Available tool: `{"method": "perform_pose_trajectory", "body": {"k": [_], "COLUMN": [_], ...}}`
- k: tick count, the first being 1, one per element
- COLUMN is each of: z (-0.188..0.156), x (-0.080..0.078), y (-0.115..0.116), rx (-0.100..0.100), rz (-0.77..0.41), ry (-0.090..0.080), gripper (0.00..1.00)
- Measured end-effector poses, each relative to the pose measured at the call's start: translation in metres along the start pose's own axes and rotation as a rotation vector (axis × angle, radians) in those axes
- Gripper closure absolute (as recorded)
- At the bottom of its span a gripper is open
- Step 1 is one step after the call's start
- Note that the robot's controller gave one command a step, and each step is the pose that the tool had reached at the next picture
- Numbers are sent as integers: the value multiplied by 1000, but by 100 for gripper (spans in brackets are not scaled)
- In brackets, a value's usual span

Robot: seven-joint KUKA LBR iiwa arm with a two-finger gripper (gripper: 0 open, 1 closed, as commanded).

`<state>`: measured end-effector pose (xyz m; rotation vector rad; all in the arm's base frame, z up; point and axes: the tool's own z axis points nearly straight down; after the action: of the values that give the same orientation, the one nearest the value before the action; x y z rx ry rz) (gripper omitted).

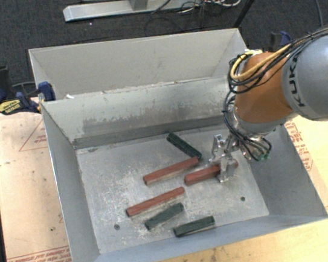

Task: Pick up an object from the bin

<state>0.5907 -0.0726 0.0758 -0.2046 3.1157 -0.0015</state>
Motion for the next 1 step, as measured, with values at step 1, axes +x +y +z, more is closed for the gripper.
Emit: {"method": "perform_pose_trajectory", "body": {"k": [1], "z": [0], "x": [0], "y": [0], "rx": [0], "rz": [-1], "ry": [0], "gripper": [100]}}
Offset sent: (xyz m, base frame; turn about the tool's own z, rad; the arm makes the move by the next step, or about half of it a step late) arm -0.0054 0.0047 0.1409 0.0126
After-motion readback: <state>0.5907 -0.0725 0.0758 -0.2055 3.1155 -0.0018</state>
